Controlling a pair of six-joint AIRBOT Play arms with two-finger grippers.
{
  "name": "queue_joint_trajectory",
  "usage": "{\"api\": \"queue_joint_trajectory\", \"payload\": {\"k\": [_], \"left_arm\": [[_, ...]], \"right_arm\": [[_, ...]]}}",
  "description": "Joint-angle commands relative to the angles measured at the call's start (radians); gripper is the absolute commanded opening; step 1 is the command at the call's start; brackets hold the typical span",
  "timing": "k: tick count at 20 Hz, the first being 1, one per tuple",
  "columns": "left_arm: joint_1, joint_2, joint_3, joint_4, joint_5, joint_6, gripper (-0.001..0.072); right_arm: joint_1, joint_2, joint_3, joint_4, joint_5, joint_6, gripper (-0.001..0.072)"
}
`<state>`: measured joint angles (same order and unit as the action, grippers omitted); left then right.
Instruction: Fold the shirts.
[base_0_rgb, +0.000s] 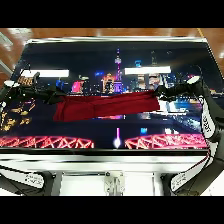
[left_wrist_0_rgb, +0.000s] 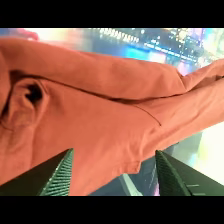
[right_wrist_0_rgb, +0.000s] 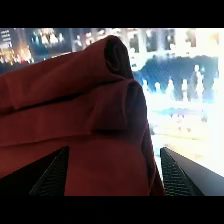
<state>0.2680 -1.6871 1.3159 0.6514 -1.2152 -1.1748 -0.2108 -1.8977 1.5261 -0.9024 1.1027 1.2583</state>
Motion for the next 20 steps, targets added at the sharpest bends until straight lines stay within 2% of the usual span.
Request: {"api": "queue_joint_trajectory", "payload": {"k": [1,6,7,9,10,11,12,13,14,15,18,20], "left_arm": [[-0.011,0.021,0.001,-0.01,-0.009,0.003,0.0592],[-0.028,0.031,0.001,-0.063,-0.009,0.016,0.0593],[-0.034,0.031,0.001,-0.08,-0.009,0.023,0.0593],[-0.046,0.031,0.001,-0.119,-0.009,0.063,0.0593],[-0.054,0.031,0.001,-0.139,-0.007,0.076,0.0591],[-0.067,0.031,0.001,-0.158,0.0,0.076,0.0577],[-0.085,0.031,0.001,-0.173,0.003,0.076,0.0421],[-0.114,0.03,0.0,-0.178,0.003,0.076,0.0149],[-0.154,0.029,0.0,-0.178,0.011,0.095,0.0039],[-0.201,0.027,-0.003,-0.177,0.04,0.103,0.0039],[-0.399,0.013,-0.016,-0.182,0.239,0.093,0.0039],[-0.561,-0.015,-0.015,-0.182,0.414,0.009,0.0038]], "right_arm": [[0.009,-0.034,0.001,0.033,0.027,0.039,0.0687],[0.039,-0.073,0.001,0.029,0.043,0.121,0.0667],[0.04,-0.076,0.001,0.03,0.044,0.126,0.0546],[0.045,-0.074,0.001,0.034,0.05,0.125,0.0112],[0.045,-0.065,0.002,0.036,0.055,0.117,0.0074],[0.045,-0.047,0.002,0.041,0.063,0.088,0.0073],[0.043,-0.013,0.002,0.041,0.068,0.05,0.0073],[0.043,0.026,0.002,0.04,0.071,0.032,0.0073],[0.042,0.078,0.002,0.041,0.078,0.027,0.0073],[0.042,0.132,0.002,0.041,0.092,0.028,0.0073],[0.047,0.32,0.002,0.039,0.216,0.075,0.0073],[0.058,0.443,0.002,0.029,0.296,0.119,0.0073]]}}
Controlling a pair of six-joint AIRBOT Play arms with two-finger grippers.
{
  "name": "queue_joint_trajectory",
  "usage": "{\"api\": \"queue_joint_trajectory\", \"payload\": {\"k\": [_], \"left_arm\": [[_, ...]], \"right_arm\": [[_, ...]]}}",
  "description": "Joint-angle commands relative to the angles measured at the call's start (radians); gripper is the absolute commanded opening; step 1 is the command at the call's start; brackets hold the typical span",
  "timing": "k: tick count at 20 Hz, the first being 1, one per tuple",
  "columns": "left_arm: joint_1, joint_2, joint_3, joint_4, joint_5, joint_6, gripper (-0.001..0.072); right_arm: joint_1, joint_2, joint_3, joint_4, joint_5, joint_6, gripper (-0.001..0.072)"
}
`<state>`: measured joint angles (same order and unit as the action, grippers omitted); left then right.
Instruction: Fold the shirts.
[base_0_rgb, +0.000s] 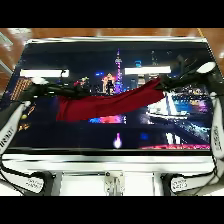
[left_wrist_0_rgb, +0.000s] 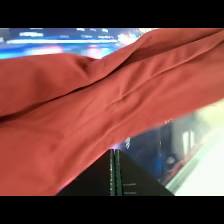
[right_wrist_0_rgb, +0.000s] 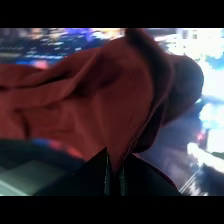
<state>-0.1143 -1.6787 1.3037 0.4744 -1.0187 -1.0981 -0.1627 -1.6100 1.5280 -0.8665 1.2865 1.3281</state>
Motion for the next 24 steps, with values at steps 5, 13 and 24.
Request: {"api": "queue_joint_trajectory", "payload": {"k": [5,13,24], "left_arm": [[-0.444,-0.124,0.002,-0.223,0.464,-0.121,0.0039],[-0.435,-0.201,0.123,-0.455,0.263,0.039,0.0036],[0.443,0.339,0.124,-0.149,-0.08,0.001,0.0037]], "right_arm": [[0.017,0.408,0.0,-0.016,0.202,0.199,0.0073],[0.017,0.491,-0.001,-0.098,0.219,0.299,0.0073],[0.613,0.012,-0.001,-0.14,-0.33,0.306,0.0073]]}}
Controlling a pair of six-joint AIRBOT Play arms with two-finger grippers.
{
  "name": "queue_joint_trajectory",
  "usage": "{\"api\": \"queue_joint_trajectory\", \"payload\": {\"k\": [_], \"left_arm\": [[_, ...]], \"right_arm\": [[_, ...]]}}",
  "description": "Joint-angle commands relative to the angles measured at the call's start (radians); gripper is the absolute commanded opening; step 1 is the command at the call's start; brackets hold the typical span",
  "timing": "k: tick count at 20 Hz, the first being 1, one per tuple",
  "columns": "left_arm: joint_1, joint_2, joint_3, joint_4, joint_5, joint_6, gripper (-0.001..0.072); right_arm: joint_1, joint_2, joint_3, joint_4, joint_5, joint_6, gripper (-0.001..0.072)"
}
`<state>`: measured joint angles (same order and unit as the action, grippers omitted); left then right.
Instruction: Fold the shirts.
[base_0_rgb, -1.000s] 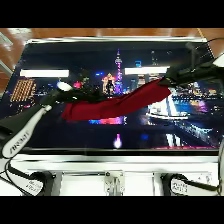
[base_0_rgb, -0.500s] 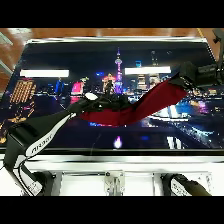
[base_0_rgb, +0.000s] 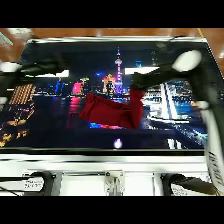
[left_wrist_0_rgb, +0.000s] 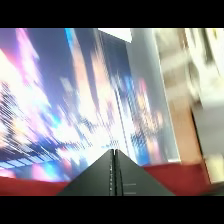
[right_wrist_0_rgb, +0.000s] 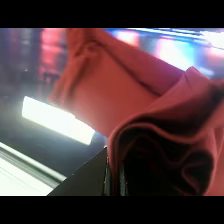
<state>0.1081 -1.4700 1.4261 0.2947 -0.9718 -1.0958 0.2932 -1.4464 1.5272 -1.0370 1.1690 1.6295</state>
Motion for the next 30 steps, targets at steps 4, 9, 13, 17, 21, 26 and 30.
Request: {"api": "queue_joint_trajectory", "payload": {"k": [4,9,13,17,21,26,30], "left_arm": [[0.458,0.234,0.001,0.043,-0.295,-0.001,0.0037],[0.457,0.243,0.0,0.051,-0.294,0.001,0.0037],[0.389,0.241,0.0,0.109,-0.294,0.003,0.0037],[0.35,0.242,0.0,0.163,-0.303,0.002,0.0037],[0.347,0.242,0.0,0.163,-0.32,0.002,0.0038],[0.347,0.242,0.0,0.163,-0.323,0.002,0.0038],[0.345,0.242,0.0,0.163,-0.323,0.002,0.0038]], "right_arm": [[0.266,-0.383,0.0,0.287,-0.409,0.007,0.0073],[0.288,-0.479,0.001,0.57,-0.491,-0.087,0.0073],[0.288,-0.478,0.001,0.585,-0.502,-0.111,0.0501],[0.274,-0.446,0.001,0.641,-0.533,-0.225,0.0606],[0.182,-0.349,0.001,0.445,-0.289,-0.212,0.0606],[-0.033,-0.233,-0.002,-0.191,0.186,-0.062,0.068],[-0.138,-0.235,-0.163,-0.1,0.161,-0.069,0.0681]]}}
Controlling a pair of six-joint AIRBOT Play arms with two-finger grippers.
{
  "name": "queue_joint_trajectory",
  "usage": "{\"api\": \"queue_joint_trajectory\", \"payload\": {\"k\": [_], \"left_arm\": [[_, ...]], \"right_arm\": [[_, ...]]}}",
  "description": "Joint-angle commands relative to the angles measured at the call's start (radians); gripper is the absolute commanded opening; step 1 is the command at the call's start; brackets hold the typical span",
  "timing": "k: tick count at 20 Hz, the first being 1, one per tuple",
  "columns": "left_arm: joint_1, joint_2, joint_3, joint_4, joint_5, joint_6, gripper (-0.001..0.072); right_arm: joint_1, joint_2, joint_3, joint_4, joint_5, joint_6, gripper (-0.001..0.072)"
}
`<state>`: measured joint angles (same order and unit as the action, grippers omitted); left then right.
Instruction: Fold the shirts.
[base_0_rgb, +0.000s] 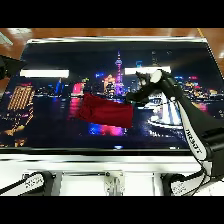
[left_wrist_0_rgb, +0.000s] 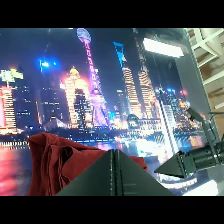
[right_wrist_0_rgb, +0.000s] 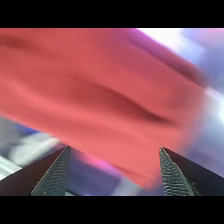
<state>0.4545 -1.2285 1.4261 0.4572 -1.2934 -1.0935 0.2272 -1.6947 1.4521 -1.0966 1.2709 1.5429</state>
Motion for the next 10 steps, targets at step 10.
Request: {"api": "queue_joint_trajectory", "payload": {"k": [10], "left_arm": [[-0.002,0.0,0.001,-0.004,-0.002,-0.027,0.0038]], "right_arm": [[-0.044,-0.16,-0.175,0.389,-0.105,-0.172,0.0676]]}}
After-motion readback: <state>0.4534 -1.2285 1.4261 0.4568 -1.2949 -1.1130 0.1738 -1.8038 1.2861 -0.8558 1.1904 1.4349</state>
